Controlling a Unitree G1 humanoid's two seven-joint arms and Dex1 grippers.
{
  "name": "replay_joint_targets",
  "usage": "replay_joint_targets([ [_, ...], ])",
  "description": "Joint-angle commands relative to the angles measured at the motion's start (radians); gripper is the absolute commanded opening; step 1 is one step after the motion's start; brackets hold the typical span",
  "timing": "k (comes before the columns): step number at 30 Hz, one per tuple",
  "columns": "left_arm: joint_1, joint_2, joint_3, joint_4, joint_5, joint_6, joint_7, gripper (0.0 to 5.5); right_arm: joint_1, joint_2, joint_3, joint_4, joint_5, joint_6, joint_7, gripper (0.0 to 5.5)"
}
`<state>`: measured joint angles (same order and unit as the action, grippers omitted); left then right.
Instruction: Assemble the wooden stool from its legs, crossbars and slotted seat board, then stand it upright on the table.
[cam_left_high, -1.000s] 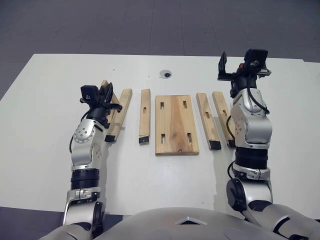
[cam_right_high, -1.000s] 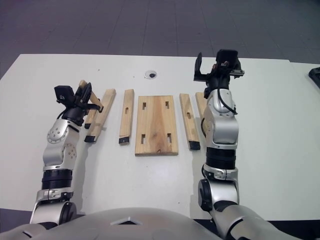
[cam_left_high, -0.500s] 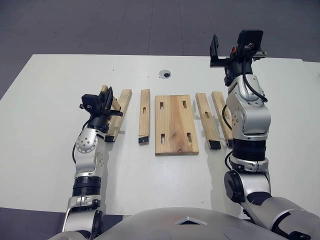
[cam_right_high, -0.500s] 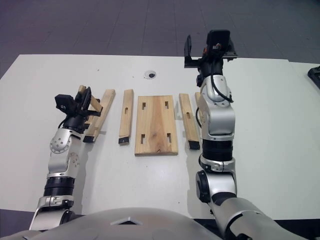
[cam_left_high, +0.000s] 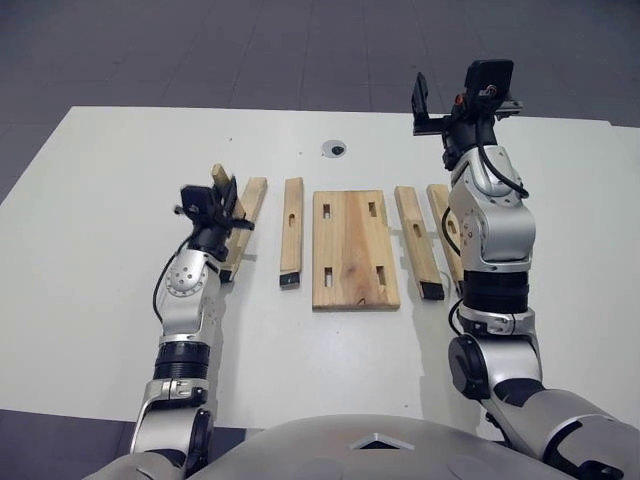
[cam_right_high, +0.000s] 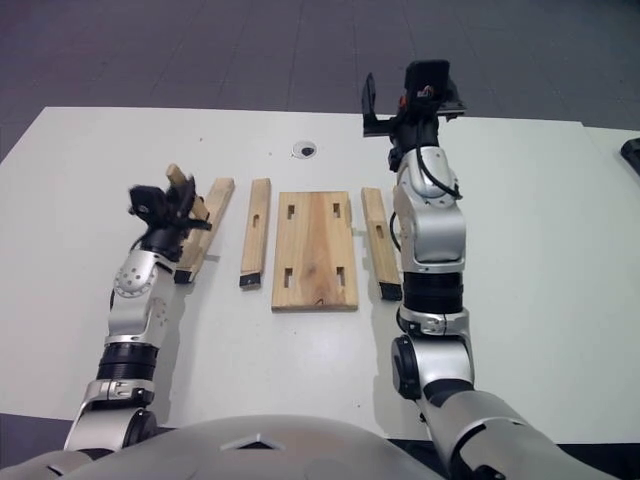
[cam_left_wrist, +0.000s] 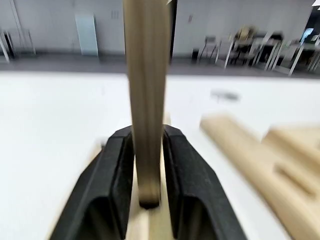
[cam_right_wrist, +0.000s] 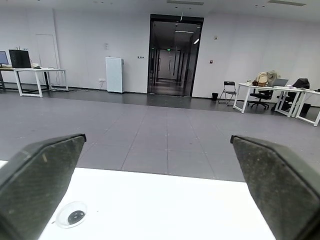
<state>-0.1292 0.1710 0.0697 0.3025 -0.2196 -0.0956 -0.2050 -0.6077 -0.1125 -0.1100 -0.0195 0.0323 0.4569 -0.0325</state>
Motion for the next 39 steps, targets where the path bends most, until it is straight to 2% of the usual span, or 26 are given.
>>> replay_joint_targets([
  [1,0.006,-0.006,0.004,0.032,0.011,0.051,-0.001,1.63,-0.017,-0.004,-0.002,0.012,0.003,-0.011,0.003,5.40],
  [10,-0.017,-0.009,0.023,-0.028,-0.003,0.070,-0.008,3.04,-0.012,-0.009,-0.005,0.018,0.004,-0.021,0.003,5.40],
  [25,-0.075,0.072,0.054,-0.349,-0.077,0.235,-0.099,5.32,-0.002,-0.007,-0.013,0.014,0.004,-0.035,-0.002,5.40],
  [32,-0.246,0.070,0.161,-0.350,-0.178,0.315,-0.040,5.38,0.007,0.009,-0.005,0.010,0.007,-0.042,-0.002,5.40],
  [39,-0.390,0.053,0.130,-0.181,-0.117,0.283,-0.005,5.38,0.041,0.038,0.021,0.012,0.007,-0.040,0.002,5.40],
])
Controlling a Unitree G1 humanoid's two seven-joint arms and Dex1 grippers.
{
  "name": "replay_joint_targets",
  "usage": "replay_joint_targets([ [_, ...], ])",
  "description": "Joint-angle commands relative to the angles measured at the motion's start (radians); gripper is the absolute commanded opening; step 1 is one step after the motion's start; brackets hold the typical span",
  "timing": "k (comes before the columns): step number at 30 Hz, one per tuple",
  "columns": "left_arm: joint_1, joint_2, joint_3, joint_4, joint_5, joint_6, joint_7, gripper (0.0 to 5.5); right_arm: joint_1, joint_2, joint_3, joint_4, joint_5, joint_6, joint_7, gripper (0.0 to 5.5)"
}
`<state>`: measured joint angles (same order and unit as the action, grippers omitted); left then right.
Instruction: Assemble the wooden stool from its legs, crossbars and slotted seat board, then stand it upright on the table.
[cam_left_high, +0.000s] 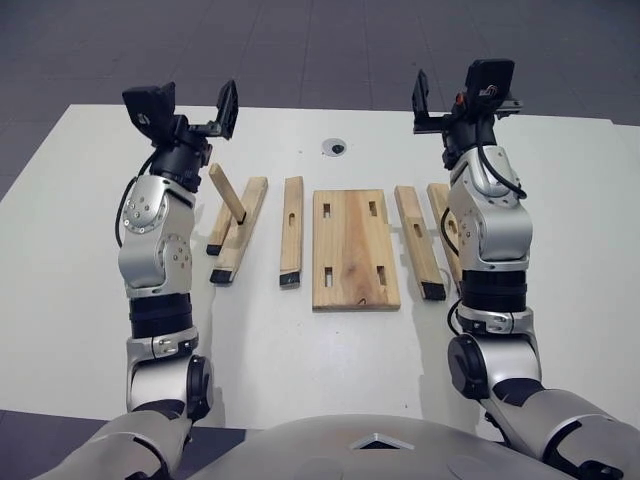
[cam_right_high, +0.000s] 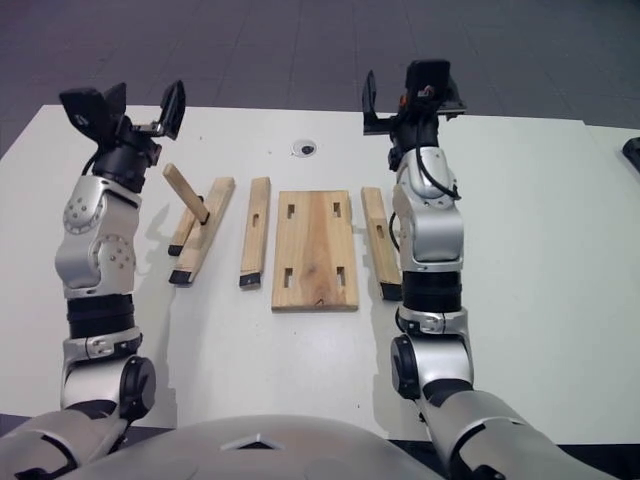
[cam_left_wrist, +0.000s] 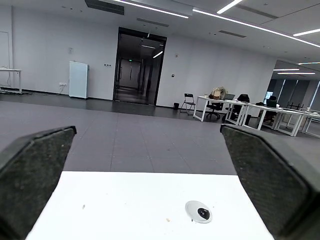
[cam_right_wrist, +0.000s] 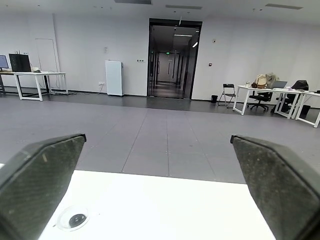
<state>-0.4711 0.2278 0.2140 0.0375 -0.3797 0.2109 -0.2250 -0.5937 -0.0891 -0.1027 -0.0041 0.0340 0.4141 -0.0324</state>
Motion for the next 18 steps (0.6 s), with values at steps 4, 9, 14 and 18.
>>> replay_joint_targets([
  [4,-0.214,0.015,0.014,0.164,0.053,-0.085,0.029,5.38,0.036,0.014,0.016,0.000,0.004,0.001,0.005,5.40],
  [9,-0.319,0.026,-0.002,0.207,0.076,-0.128,0.020,5.38,0.021,0.009,0.011,0.009,0.003,-0.005,0.002,5.40],
  [14,-0.177,0.053,-0.112,0.415,0.230,-0.080,0.015,5.38,0.011,0.011,0.008,0.007,0.003,-0.004,-0.005,5.40],
  [18,-0.079,0.018,-0.123,0.537,0.245,-0.135,-0.014,5.38,-0.005,0.002,0.002,0.030,0.006,-0.010,0.000,5.40],
])
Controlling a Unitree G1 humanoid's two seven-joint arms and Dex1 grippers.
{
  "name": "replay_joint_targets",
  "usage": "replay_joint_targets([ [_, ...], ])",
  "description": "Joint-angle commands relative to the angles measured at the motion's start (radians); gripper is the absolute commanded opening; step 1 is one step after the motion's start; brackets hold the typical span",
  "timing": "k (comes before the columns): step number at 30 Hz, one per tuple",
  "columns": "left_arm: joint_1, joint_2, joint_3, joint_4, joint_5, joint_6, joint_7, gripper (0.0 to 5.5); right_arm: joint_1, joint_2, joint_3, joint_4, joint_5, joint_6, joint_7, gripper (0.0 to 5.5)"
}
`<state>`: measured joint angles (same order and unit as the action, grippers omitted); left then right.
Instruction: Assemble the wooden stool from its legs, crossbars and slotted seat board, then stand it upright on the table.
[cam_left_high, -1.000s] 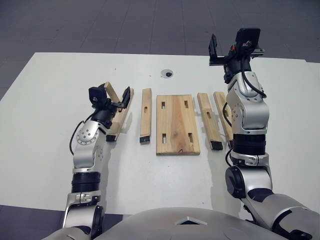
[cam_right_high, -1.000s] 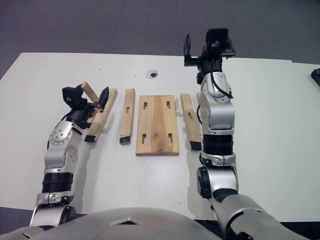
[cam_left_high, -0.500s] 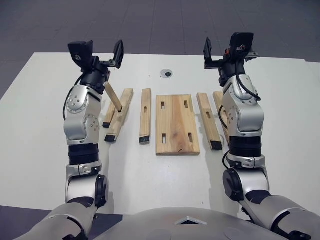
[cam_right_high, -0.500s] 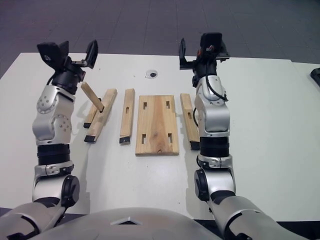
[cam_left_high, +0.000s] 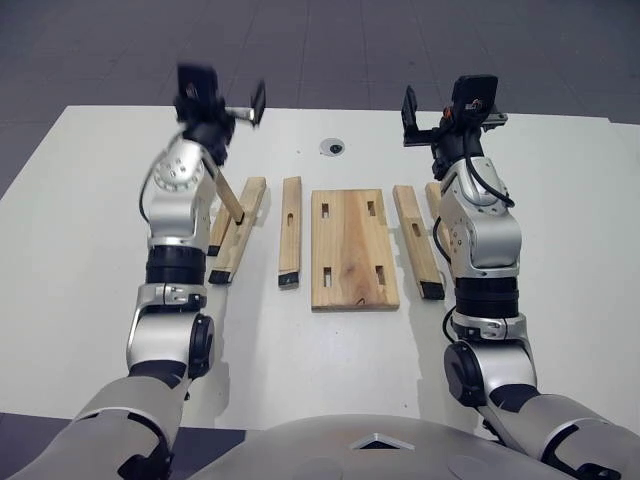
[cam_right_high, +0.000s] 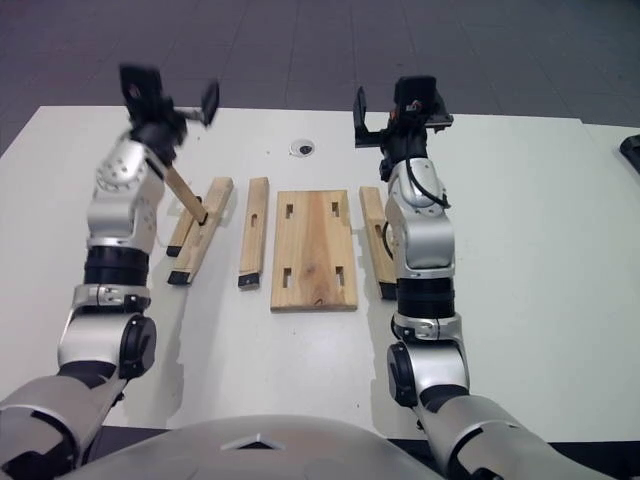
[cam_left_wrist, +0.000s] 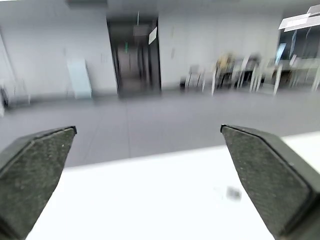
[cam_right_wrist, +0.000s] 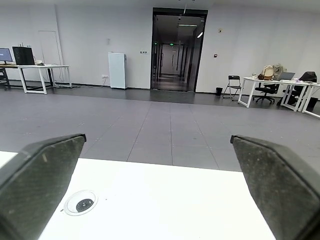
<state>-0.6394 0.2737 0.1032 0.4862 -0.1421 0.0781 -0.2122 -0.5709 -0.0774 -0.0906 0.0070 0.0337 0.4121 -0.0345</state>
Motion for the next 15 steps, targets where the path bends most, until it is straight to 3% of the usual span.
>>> replay_joint_targets([
  [1,0.083,-0.043,-0.007,0.085,-0.010,-0.016,-0.038,5.38,-0.028,-0.014,-0.013,0.023,0.006,-0.009,0.004,5.40],
  [11,0.047,-0.052,0.070,-0.003,-0.078,-0.072,-0.029,5.38,-0.016,-0.027,-0.022,0.023,0.004,-0.005,0.013,5.40],
  [15,0.065,-0.016,0.132,-0.200,-0.110,-0.080,-0.001,5.38,0.004,-0.027,-0.022,0.007,0.002,-0.001,0.008,5.40],
])
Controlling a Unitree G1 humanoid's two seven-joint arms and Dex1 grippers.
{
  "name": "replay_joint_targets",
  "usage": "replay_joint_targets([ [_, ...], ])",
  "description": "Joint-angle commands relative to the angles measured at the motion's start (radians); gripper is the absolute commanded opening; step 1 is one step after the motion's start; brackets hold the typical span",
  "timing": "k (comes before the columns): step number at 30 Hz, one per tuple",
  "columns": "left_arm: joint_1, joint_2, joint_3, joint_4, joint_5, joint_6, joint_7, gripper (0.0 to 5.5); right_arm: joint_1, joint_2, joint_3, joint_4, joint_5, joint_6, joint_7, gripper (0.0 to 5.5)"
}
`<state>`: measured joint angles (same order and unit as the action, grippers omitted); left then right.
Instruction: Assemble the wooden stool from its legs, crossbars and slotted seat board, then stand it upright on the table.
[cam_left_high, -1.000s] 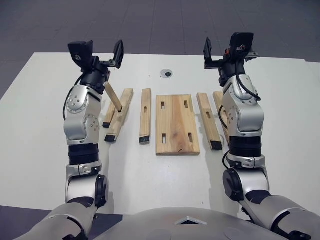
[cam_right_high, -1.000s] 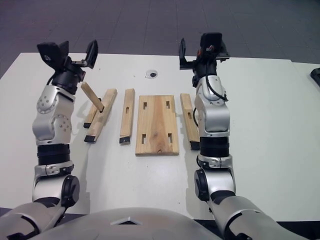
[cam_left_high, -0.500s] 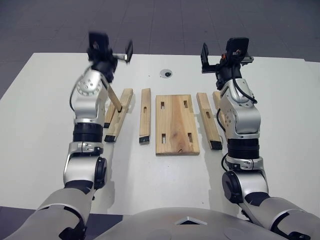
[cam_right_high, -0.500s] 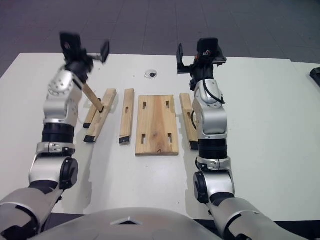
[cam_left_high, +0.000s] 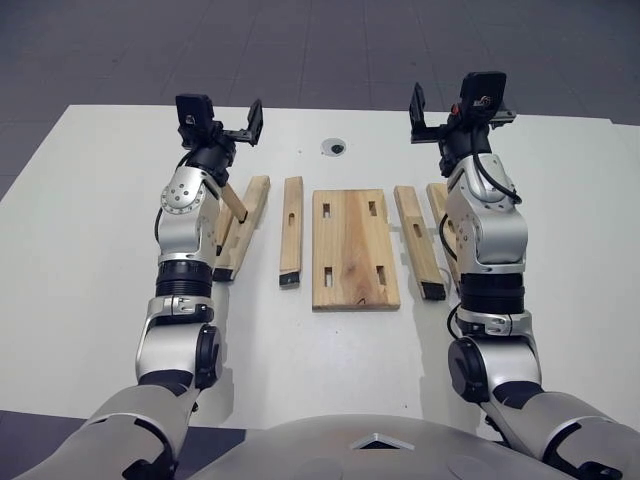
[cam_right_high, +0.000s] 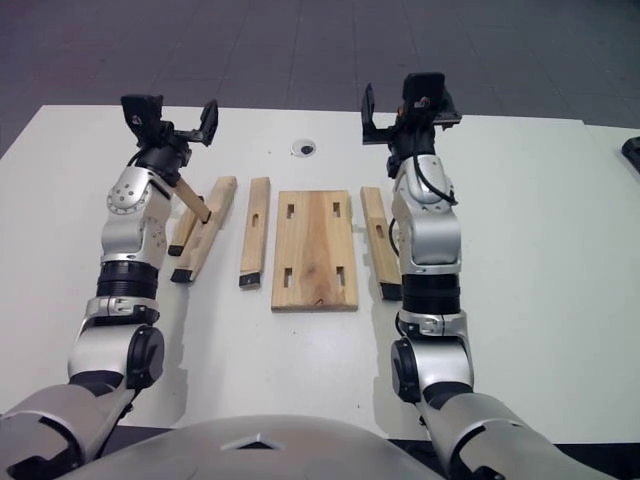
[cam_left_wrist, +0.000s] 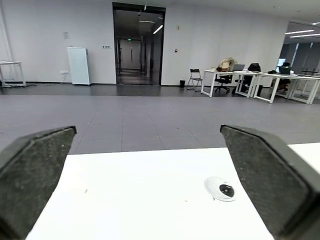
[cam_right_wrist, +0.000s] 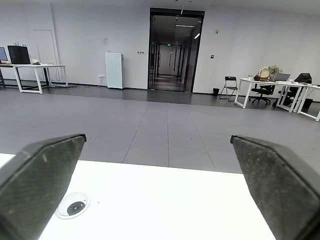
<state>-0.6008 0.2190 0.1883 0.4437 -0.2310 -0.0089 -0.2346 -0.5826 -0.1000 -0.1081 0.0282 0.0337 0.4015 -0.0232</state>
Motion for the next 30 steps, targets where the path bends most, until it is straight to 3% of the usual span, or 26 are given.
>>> replay_joint_targets([
  [1,0.052,0.053,0.058,-0.234,-0.010,0.001,0.035,5.38,0.021,-0.005,-0.006,-0.018,0.001,0.011,-0.006,5.40],
  [4,0.172,0.084,0.075,-0.445,0.030,0.057,0.072,5.38,0.036,-0.013,-0.017,-0.029,0.000,0.015,-0.014,5.40],
  [7,0.368,0.093,0.020,-0.626,0.017,0.167,0.028,5.38,0.058,-0.027,-0.035,-0.043,-0.002,0.020,-0.022,5.40],
  [11,0.705,0.074,-0.048,-0.757,0.059,0.197,0.004,5.38,0.074,-0.041,-0.044,-0.058,-0.002,0.029,-0.020,5.40],
  [14,0.837,0.047,-0.077,-0.790,0.079,0.202,0.016,5.38,0.086,-0.049,-0.049,-0.073,-0.001,0.040,-0.017,5.40],
  [20,0.834,0.053,-0.140,-0.646,0.125,0.224,-0.008,5.38,0.066,-0.036,-0.029,-0.052,0.002,0.036,-0.013,5.40],
  [30,0.862,0.045,-0.136,-0.564,0.126,0.195,-0.034,3.72,0.071,-0.031,-0.019,-0.044,0.005,0.031,-0.006,5.40],
])
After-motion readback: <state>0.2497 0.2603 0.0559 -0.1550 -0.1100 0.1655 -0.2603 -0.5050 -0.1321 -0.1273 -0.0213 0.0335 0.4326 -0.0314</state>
